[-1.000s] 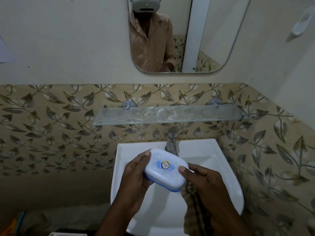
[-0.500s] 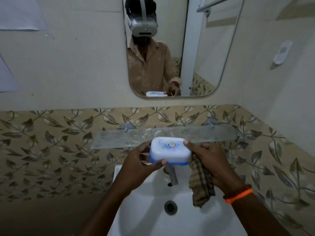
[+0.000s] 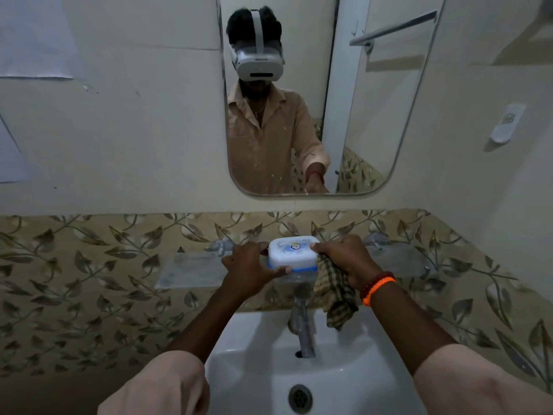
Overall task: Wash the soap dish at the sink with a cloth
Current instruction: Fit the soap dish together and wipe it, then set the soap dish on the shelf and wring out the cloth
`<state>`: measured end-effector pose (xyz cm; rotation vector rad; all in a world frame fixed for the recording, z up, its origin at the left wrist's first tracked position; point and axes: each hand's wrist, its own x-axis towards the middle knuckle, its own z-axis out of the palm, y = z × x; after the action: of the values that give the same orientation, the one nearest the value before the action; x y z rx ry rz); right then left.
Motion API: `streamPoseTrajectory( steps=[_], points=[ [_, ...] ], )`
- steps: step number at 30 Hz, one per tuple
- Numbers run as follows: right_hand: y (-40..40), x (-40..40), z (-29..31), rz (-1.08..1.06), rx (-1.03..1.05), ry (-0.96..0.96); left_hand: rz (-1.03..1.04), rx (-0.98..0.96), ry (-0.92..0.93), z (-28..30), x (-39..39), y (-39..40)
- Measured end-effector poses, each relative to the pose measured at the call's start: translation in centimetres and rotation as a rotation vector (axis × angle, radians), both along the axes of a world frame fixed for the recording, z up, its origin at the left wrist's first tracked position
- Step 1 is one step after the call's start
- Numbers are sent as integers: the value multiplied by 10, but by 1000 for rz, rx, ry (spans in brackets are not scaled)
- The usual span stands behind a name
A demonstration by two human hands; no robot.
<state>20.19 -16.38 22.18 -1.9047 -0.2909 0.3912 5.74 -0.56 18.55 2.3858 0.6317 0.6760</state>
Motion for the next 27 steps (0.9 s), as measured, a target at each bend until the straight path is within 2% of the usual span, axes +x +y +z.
streamPoseTrajectory(
  steps=[8, 12, 13, 15, 17, 20, 21, 24, 27],
  points=[
    [5, 9, -16, -10, -4, -76, 9, -16, 47, -10, 9, 10],
    [-6, 3, -18, -10, 87, -83, 144, 46, 143, -6, 0, -3],
    [-12, -1, -17, -28, 130, -73, 191, 63, 106, -6, -6, -9],
    [-25, -11, -16, -59, 228, -66, 183, 51, -95, -10, -22, -28],
    [-42, -27, -17, -36, 326, -86, 43, -151, -244, -11, -43, -54],
    [-63, -61, -25, 73, 429, -98, -262, -661, -171, -14, -66, -96],
    [-68, -73, -29, 112, 456, -96, -342, -774, -141, -18, -71, -107],
    [-80, -102, -43, 244, 481, -98, -404, -876, -114, -34, -86, -126],
    [-89, -120, -55, 339, 492, -64, -328, -813, -182, -44, -104, -130]
  ],
)
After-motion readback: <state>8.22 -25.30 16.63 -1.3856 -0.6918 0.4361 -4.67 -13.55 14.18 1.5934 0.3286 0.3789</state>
